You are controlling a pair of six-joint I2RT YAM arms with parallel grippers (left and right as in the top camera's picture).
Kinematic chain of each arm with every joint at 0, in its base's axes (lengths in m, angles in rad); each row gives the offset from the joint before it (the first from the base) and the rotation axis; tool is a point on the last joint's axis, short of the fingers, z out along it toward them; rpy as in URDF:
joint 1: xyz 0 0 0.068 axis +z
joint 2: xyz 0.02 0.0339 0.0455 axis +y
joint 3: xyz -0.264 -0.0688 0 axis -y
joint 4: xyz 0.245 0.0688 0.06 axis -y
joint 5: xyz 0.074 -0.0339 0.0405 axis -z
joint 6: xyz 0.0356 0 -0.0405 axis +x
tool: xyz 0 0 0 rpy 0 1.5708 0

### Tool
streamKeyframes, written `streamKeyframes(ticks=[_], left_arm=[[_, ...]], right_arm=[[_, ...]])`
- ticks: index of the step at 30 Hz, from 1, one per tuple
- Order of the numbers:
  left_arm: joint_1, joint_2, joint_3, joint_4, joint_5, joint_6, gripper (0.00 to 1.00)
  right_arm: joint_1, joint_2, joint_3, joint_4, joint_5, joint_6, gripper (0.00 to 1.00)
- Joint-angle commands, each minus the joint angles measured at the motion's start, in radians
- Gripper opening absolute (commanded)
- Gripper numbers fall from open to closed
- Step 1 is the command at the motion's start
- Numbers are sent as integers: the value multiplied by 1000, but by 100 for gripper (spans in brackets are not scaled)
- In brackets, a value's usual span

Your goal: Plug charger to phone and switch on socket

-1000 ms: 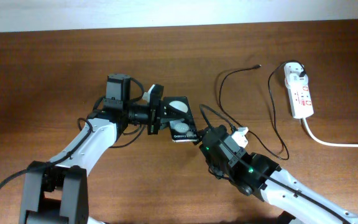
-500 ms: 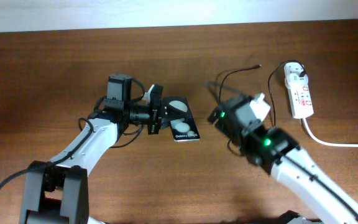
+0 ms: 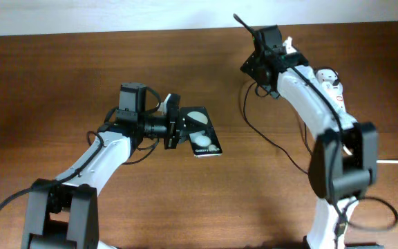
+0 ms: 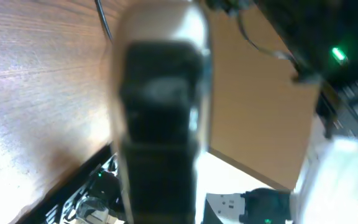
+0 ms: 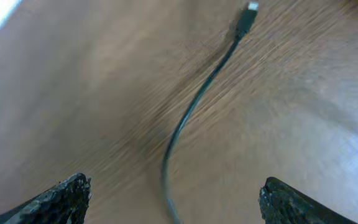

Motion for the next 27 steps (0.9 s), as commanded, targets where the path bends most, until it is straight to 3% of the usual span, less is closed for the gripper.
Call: streamKeyframes(ticks=[1, 7, 8, 9, 11, 13, 14, 17, 19, 21, 22, 23, 25, 27], left_arm=[[-4, -1, 12, 3, 29, 13, 0], [-4, -1, 12, 4, 27, 13, 0], [-4, -1, 12, 3, 27, 13, 0], [-4, -1, 12, 4, 27, 13, 0], [-4, -1, 12, 4, 27, 13, 0], [-4, -1, 12, 4, 27, 13, 0], [-4, -1, 12, 4, 27, 13, 0], [-4, -1, 12, 4, 13, 13, 0], [-4, -1, 12, 4, 13, 13, 0], [-4, -1, 12, 4, 12, 13, 0], [-4, -1, 12, 4, 13, 13, 0], [-4, -1, 12, 4, 12, 13, 0], [-4, -1, 12, 4, 13, 13, 0], [-4, -1, 12, 4, 13, 13, 0]], right_arm=[[-45, 90, 18, 67, -6, -11, 90], [-93, 201, 18, 182, -20, 23, 90], [-92, 216, 18, 202, -21, 23, 83], [-92, 230, 18, 211, -24, 23, 59], [-90, 244, 18, 217, -50, -10, 32], [-90, 244, 18, 222, -127, -146, 10], [-80, 238, 19, 192, -273, -318, 4], [-41, 235, 19, 0, -443, -468, 4], [34, 235, 18, -259, -431, -563, 5], [96, 235, 18, -311, -249, -563, 38], [124, 235, 19, -293, -113, -560, 68], [140, 235, 19, -261, -42, -556, 79], [146, 235, 18, -221, 0, -488, 82], [144, 235, 16, -221, -18, -394, 80]])
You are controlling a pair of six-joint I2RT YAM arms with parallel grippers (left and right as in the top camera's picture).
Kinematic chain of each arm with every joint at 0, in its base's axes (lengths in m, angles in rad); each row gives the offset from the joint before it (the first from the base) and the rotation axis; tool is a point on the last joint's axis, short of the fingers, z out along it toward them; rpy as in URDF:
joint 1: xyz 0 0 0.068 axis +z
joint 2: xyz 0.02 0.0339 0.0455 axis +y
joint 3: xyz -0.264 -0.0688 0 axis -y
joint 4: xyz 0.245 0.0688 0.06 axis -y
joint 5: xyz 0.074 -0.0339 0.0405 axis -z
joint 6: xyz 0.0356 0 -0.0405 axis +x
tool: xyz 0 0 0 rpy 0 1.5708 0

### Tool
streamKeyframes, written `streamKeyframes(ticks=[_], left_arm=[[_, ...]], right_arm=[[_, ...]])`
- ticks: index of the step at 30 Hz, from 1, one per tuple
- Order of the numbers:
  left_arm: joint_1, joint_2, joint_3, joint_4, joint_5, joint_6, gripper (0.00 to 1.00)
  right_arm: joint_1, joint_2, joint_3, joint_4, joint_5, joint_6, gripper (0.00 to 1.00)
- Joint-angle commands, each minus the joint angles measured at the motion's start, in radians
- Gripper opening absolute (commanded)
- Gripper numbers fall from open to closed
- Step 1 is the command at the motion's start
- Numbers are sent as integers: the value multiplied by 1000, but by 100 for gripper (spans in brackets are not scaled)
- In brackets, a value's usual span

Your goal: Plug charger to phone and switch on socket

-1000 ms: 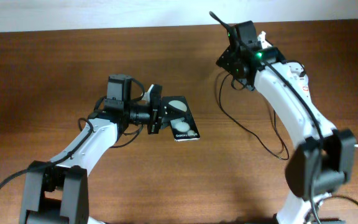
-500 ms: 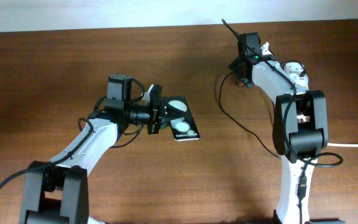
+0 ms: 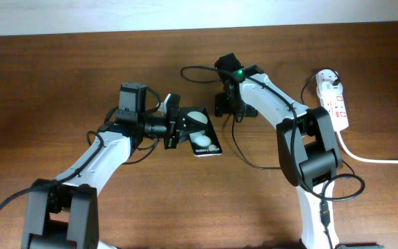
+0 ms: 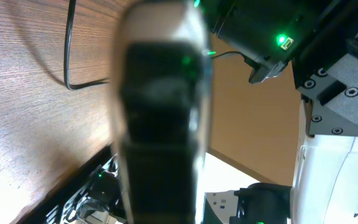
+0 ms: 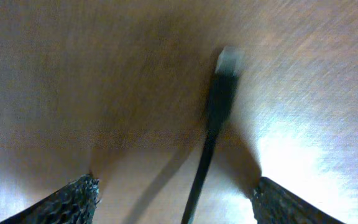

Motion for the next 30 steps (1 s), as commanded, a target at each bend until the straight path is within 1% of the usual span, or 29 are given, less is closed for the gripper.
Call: streamKeyframes(ticks=[1, 2, 3, 4, 5, 6, 7, 8, 10, 11, 12, 13, 14, 15, 16, 17, 18, 19, 21, 24, 26, 27, 28, 29, 30], left_arm=[[-4, -1, 12, 5, 16, 13, 0], [-4, -1, 12, 5, 17, 13, 0], [-4, -1, 12, 5, 17, 13, 0], [-4, -1, 12, 5, 17, 13, 0], [-4, -1, 12, 5, 16, 13, 1], [-4, -1, 12, 5, 16, 13, 2], [-4, -1, 12, 5, 16, 13, 2], [-4, -1, 12, 5, 16, 13, 2], [-2, -1, 12, 5, 13, 14, 3], [-2, -1, 12, 5, 12, 14, 8], [-2, -1, 12, 5, 13, 14, 9], [-3, -1, 12, 5, 13, 14, 5], [-3, -1, 12, 5, 13, 14, 4], [-3, -1, 12, 8, 8, 14, 3], [-3, -1, 12, 18, -14, 27, 4], [-3, -1, 12, 50, -38, 74, 4], [-3, -1, 12, 91, -37, 103, 0], [-3, -1, 12, 113, -33, 103, 0], [-3, -1, 12, 209, -34, 103, 0], [-3, -1, 12, 396, -33, 83, 0], [-3, -1, 12, 500, -33, -18, 0], [-3, -1, 12, 540, -33, -51, 0], [-3, -1, 12, 595, -29, -111, 0], [-3, -1, 12, 626, -26, -153, 0], [-3, -1, 12, 662, -21, -172, 0]], right_arm=[[-18, 60, -40, -4, 58, 97, 77], [-17, 60, -40, -3, 44, 97, 66], [-17, 60, -40, -7, 43, 98, 45], [-17, 60, -40, -18, 33, 98, 39], [-17, 60, -40, -35, 15, 98, 38], [-18, 60, -40, -51, 3, 97, 24], [-19, 58, -39, -66, 1, 97, 4], [-22, 51, -33, -91, -16, 85, 4], [-40, 12, 13, -159, -128, -18, 4], [-56, -23, 51, -213, -183, -76, 4], [-76, -80, 97, -286, -204, -107, 4], [-89, -134, 123, -338, -204, -113, 4], [-101, -205, 139, -390, -205, -114, 4], [-113, -358, 139, -472, -212, -114, 4], [-112, -438, 139, -515, -212, -114, 4], [-109, -520, 139, -556, -212, -114, 4], [-101, -622, 138, -595, -212, -114, 4], [-88, -718, 131, -623, -214, -114, 4], [-29, -893, 105, -663, -265, -113, 4], [140, -1062, 33, -645, -282, -110, 4], [281, -1126, -69, -571, -268, -90, 4], [323, -1138, -117, -537, -244, -65, 4], [382, -1146, -208, -486, -185, 18, 4], [414, -1142, -275, -443, -172, 52, 4], [449, -1127, -358, -371, -172, 57, 4]])
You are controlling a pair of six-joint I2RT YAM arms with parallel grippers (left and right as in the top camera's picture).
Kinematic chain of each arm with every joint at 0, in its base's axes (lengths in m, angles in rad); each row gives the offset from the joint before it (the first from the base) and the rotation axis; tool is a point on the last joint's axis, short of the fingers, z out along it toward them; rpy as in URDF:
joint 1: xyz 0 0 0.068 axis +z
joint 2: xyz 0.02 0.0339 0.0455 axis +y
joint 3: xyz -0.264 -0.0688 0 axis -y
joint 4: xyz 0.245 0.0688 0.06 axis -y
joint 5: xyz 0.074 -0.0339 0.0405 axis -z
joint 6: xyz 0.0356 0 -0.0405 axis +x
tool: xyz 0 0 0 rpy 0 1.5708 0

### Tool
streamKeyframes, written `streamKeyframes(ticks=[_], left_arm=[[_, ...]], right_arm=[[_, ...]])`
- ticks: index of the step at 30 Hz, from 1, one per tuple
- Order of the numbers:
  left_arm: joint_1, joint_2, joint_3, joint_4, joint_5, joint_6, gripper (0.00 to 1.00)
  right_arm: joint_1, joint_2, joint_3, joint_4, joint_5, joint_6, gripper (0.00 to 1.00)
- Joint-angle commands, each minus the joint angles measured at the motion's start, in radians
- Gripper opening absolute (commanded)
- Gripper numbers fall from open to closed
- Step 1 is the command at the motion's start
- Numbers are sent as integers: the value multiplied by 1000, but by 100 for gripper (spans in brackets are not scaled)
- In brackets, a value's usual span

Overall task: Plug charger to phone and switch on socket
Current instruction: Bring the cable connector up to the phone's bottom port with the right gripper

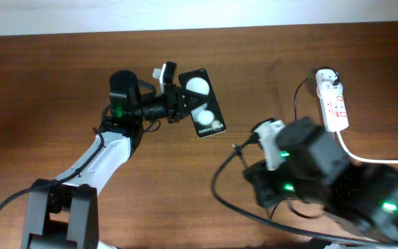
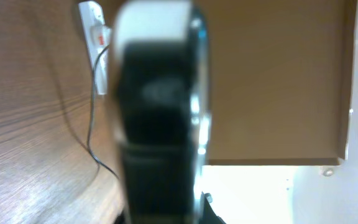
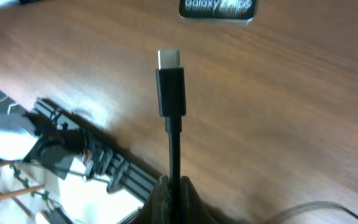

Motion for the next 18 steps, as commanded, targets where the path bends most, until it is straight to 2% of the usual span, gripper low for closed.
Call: streamKeyframes(ticks=[1, 6, 11, 18], left_arm=[[-3, -1, 16, 66, 28, -111, 0], [-2, -1, 16, 65, 24, -107, 0], [-2, -1, 16, 53, 40, 0, 0], [-2, -1, 16, 53, 39, 14, 0]], right_arm=[[98, 44, -203, 155, 75, 87, 4], [126, 139, -231, 202, 243, 219, 4], [126, 188, -231, 243, 250, 219, 4], [126, 188, -231, 266, 288, 219, 4]])
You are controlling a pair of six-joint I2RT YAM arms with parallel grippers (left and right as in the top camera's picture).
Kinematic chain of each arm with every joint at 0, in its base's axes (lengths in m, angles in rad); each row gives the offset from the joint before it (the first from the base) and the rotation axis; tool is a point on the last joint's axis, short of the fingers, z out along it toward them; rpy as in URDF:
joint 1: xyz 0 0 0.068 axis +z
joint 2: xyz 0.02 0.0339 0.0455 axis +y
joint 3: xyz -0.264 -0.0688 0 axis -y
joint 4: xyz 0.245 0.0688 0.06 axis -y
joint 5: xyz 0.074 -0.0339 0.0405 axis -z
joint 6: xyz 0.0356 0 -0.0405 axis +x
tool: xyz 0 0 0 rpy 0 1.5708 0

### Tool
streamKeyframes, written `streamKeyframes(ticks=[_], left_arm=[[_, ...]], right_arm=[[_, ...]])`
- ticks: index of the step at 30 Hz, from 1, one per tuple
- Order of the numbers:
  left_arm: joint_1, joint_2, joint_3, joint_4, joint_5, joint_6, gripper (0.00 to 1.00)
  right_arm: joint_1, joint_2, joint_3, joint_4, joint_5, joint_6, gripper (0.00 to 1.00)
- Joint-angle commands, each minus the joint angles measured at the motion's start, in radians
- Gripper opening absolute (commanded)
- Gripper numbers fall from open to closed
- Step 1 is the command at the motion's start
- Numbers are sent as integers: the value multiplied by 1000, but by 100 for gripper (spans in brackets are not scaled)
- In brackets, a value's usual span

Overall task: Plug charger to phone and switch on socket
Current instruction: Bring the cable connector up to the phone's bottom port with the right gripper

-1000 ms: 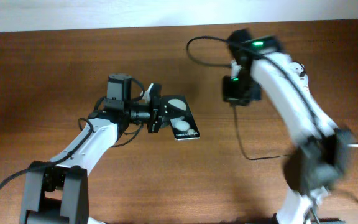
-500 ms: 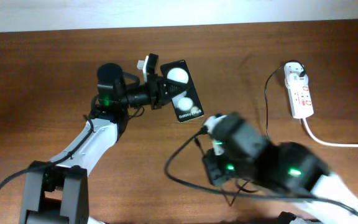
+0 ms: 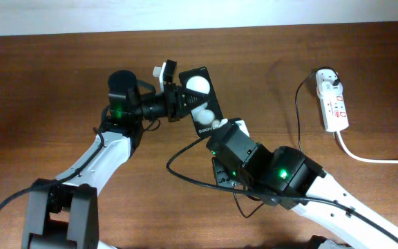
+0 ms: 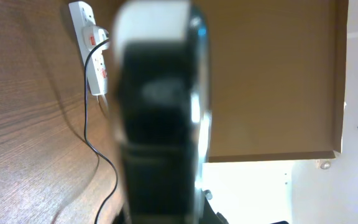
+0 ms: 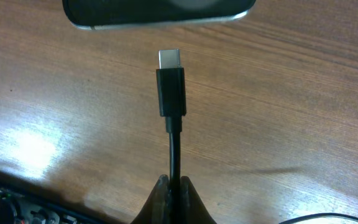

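Note:
My left gripper (image 3: 176, 102) is shut on the black phone (image 3: 203, 101) and holds it up over the table; in the left wrist view the phone (image 4: 160, 112) is a blur that fills the middle. My right gripper (image 5: 173, 186) is shut on the black charger cable (image 5: 174, 149). The cable's plug (image 5: 171, 87) points at the phone's bottom edge (image 5: 160, 12), a short gap below it. The white power strip (image 3: 332, 104) lies at the far right, with the cable's other end in it. Its switch state cannot be told.
The black cable (image 3: 185, 173) loops across the wooden table (image 3: 61, 76) under my right arm. A white mains lead (image 3: 382, 161) runs off the right edge from the power strip (image 4: 92, 56).
My right arm has moved left and towards the phone, so the plug now sits just under the phone's bottom edge. The left gripper holds the phone in about the same place.
At first my left gripper held the phone low by the table's middle and my right gripper was open at the back over the cable. Then the open right gripper straddled the plug on the table. Later the phone was raised, the right gripper was shut on the cable, and now the plug is close to the phone.

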Motion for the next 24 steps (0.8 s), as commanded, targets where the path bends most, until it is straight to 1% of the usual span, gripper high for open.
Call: streamKeyframes(ticks=[1, 3, 5, 7, 9, 10, 14, 16, 20, 24], left_arm=[[-2, -1, 15, 9, 22, 28, 0], [-2, -1, 15, 6, 22, 19, 0], [-2, -1, 15, -24, 22, -50, 0], [-2, -1, 15, -45, 21, -52, 0], [-2, -1, 15, -79, 18, -52, 0], [-2, -1, 15, -94, 18, -52, 0], [-2, -1, 15, -96, 18, -52, 0], [-2, -1, 15, -96, 18, -52, 0], [-2, -1, 15, -96, 18, -52, 0], [-2, -1, 15, -96, 19, -52, 0]], right_arm=[[6, -1, 2, 3, 28, 5, 4], [6, -1, 2, 3, 28, 5, 4], [6, 1, 2, 3, 27, 5, 4], [6, 3, 2, 3, 28, 4, 4], [6, 5, 2, 5, 20, -51, 4], [6, 6, 2, 2, 20, -55, 4], [6, 6, 2, 2, 15, -56, 4], [6, 6, 2, 3, -3, -98, 4], [6, 7, 2, 3, -2, -127, 4], [6, 33, 2, 14, 2, -127, 4]])
